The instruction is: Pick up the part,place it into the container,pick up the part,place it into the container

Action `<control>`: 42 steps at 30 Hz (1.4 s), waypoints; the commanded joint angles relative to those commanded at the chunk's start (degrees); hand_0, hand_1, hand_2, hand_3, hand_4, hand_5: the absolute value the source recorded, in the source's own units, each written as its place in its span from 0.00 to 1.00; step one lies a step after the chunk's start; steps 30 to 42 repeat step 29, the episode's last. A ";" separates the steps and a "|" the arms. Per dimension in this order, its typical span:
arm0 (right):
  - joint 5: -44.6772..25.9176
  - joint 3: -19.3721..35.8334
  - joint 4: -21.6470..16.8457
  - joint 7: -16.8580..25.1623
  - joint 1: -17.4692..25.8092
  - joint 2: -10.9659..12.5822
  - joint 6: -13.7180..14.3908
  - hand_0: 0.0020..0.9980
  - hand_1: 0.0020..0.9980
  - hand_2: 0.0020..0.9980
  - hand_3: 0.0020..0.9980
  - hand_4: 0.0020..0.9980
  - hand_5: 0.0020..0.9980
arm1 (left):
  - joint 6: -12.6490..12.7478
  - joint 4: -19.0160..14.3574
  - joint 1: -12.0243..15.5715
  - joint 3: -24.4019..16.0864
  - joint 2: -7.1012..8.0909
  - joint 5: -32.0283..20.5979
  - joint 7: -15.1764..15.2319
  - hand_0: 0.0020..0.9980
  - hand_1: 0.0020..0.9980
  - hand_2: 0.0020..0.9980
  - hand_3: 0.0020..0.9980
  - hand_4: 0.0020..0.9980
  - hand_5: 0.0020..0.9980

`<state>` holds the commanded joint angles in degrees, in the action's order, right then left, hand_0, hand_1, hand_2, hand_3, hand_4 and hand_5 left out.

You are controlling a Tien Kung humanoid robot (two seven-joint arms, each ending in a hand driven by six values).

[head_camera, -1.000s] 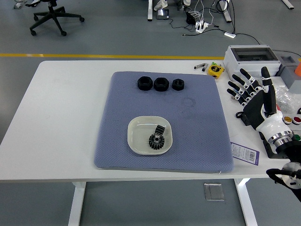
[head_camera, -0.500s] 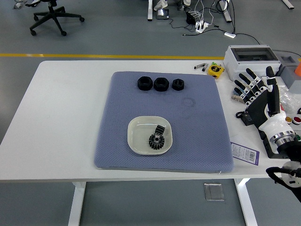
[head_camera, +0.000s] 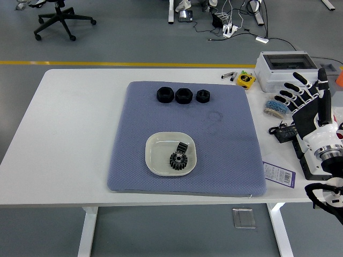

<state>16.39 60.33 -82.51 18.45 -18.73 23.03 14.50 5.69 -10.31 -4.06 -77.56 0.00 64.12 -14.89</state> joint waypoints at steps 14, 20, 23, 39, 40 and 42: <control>0.32 -0.45 0.25 -2.29 0.13 -0.16 -0.42 0.00 0.00 0.06 0.05 0.83 0.70 | -0.13 0.00 -0.09 0.24 0.00 -0.12 -0.10 0.82 0.78 0.80 0.56 0.47 0.74; 0.31 -0.42 0.27 -2.80 0.23 -0.18 -1.05 0.00 0.00 0.07 0.05 0.83 0.69 | -0.12 0.00 -0.18 0.50 0.00 -0.49 -0.06 0.82 0.78 0.80 0.56 0.47 0.74; -0.23 -0.45 0.27 -2.94 0.25 -0.19 -2.12 0.00 0.00 0.07 0.06 0.83 0.68 | -0.11 0.00 -0.19 1.68 0.00 -1.72 0.03 0.82 0.77 0.80 0.56 0.47 0.74; -1.40 -0.93 0.17 -2.74 0.44 -0.34 -6.20 0.00 0.00 0.07 0.06 0.83 0.68 | -0.01 0.00 -0.05 2.58 0.00 -2.96 0.10 0.82 0.77 0.80 0.56 0.47 0.74; -1.40 -0.93 0.17 -2.74 0.44 -0.34 -6.20 0.00 0.00 0.07 0.06 0.83 0.68 | -0.01 0.00 -0.05 2.58 0.00 -2.96 0.10 0.82 0.77 0.80 0.56 0.47 0.74; -1.40 -0.93 0.17 -2.74 0.44 -0.34 -6.20 0.00 0.00 0.07 0.06 0.83 0.68 | -0.01 0.00 -0.05 2.58 0.00 -2.96 0.10 0.82 0.77 0.80 0.56 0.47 0.74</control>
